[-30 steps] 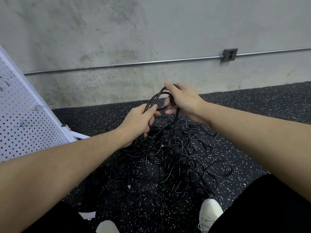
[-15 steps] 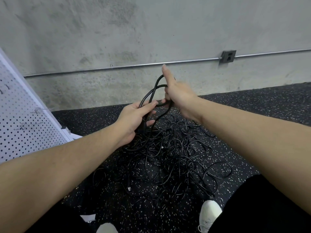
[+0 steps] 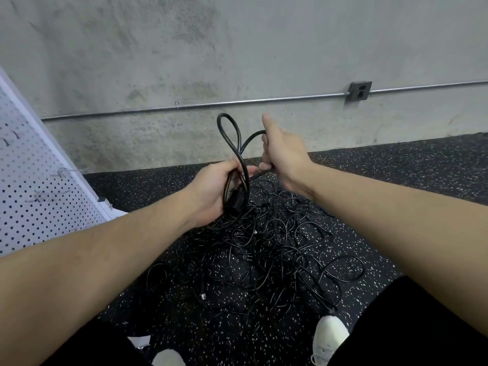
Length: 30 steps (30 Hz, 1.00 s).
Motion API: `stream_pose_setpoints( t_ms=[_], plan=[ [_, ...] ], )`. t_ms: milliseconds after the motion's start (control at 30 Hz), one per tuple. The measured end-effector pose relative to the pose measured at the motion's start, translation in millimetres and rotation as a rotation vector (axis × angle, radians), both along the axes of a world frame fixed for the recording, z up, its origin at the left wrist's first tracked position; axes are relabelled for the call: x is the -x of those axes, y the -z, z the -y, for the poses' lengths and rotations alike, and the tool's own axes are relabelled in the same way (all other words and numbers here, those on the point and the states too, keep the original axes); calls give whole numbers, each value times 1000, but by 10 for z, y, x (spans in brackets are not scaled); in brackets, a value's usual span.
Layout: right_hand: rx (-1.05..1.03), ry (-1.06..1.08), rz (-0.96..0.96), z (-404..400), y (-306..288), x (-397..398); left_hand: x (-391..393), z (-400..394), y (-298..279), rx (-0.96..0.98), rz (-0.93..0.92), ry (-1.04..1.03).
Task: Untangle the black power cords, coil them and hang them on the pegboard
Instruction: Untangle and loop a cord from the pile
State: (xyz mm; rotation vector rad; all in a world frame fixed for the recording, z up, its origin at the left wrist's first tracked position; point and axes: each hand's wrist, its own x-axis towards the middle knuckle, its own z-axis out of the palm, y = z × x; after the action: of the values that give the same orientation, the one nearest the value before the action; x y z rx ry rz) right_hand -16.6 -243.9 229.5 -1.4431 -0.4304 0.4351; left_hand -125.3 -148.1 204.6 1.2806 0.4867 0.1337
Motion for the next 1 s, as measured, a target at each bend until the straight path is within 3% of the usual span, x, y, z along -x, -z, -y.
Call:
stream_pose_setpoints(
  t_ms=[67, 167, 200, 300, 400, 433, 500, 600, 667, 833, 1000],
  plan=[
    [86, -20, 57, -16, 13, 0, -7, 64, 3, -55, -6, -36],
    [79, -225, -88, 40, 47, 19, 6, 79, 63, -245, -26, -129],
    [136, -279, -14, 53, 81, 34, 16, 56, 92, -330, -41, -159],
    [372, -268, 267, 43, 166, 150, 49, -34, 162, -755, -88, -202],
    [378, -179, 273, -11, 161, 229, 36, -134, 215, -1132, -208, -221],
    [379, -178, 286, -28, 162, 228, 31, -151, 221, -1135, -213, -228],
    [361, -194, 334, -46, 156, 223, 21, -151, 224, -934, -146, -230],
    [70, -245, 55, -47, 164, 204, 54, -117, 199, -516, -59, -182],
    [-66, -228, -65, -25, 155, 152, 77, -151, 175, -354, -45, -157],
    [-66, -195, -227, -25, 86, 77, 55, -189, 102, -192, -5, -237],
    [-42, -212, -233, -69, 95, 160, 39, -97, 87, -205, 1, -195]
  ],
)
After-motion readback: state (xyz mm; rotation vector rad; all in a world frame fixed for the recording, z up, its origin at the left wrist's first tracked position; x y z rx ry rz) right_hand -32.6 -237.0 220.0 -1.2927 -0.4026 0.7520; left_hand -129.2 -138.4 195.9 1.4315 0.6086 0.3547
